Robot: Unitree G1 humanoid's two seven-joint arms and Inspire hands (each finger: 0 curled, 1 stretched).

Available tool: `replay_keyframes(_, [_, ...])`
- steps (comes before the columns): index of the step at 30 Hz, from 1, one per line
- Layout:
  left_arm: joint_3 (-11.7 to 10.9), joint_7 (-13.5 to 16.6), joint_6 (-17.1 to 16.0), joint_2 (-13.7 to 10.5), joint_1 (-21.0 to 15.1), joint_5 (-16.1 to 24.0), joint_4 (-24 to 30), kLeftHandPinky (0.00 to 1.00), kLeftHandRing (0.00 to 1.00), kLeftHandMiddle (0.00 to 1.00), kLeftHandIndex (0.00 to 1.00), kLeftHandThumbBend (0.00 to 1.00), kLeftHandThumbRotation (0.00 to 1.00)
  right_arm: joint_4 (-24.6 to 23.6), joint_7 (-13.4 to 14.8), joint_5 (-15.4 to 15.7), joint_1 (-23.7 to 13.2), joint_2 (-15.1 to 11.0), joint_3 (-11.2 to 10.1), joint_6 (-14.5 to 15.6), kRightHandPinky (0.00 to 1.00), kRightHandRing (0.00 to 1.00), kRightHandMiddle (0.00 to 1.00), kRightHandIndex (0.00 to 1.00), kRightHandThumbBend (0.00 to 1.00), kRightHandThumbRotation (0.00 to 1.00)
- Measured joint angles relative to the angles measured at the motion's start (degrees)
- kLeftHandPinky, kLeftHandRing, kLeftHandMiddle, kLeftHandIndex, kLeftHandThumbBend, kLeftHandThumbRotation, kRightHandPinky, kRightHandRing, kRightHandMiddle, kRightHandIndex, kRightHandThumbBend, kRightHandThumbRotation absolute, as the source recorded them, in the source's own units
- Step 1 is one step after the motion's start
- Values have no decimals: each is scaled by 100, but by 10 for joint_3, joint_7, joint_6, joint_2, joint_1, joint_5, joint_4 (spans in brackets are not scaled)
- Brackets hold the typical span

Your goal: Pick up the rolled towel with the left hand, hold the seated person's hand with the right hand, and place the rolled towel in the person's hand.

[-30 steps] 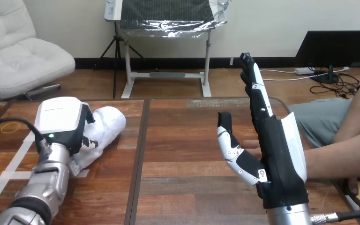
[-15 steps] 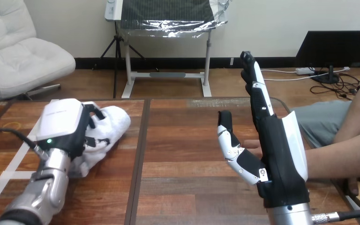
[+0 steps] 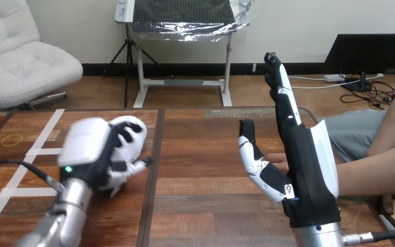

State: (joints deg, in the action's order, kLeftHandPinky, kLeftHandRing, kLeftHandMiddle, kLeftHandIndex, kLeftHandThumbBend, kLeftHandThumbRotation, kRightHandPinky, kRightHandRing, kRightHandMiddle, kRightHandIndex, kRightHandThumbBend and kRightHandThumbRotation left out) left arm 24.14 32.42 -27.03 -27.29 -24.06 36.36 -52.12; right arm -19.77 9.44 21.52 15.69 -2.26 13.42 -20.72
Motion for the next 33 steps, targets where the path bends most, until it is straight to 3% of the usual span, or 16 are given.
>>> replay_keyframes(13, [0,-24,-8,2,88,5,134,42,49,57,66,60,47,0,0,2,4,-2,0,1,100,100,100,100,0,0])
replay_keyframes(33, [0,-78,-25,2,233,24,314,39,49,56,64,65,51,0,0,2,11,-4,1,3,100,99,97,100,0,0])
